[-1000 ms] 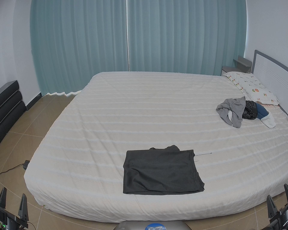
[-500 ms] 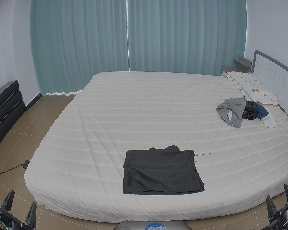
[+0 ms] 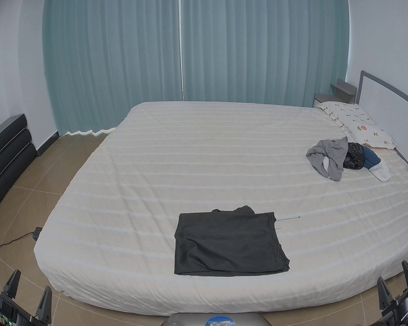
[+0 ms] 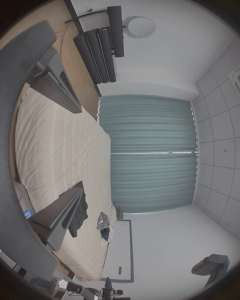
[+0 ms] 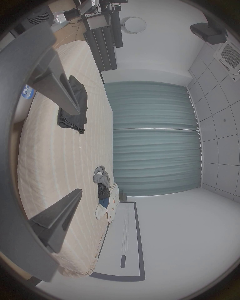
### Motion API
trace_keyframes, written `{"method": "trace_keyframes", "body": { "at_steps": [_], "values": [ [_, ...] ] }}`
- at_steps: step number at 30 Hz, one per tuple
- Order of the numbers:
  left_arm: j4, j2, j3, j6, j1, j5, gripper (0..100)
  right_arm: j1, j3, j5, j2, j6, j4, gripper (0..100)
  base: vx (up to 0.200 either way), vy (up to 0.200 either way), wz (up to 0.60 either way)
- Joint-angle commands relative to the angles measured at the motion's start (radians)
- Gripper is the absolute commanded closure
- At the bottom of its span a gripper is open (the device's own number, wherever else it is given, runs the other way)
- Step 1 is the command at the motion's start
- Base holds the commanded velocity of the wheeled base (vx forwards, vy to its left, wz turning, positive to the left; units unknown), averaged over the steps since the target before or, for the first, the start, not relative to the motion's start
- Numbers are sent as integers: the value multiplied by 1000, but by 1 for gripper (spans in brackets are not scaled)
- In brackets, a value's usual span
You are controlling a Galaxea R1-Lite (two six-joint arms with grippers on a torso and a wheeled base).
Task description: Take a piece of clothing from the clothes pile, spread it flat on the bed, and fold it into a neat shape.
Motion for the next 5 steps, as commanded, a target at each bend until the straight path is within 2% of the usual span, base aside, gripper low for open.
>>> {"method": "trace_keyframes", "body": {
  "at_steps": [1,5],
  "values": [
    [0,-11,16,-4,1,3,0,0,13,0,-10,0,-1,0,0,0,0],
    [0,-11,16,-2,1,3,0,0,13,0,-10,0,1,0,0,0,0]
  ]
}}
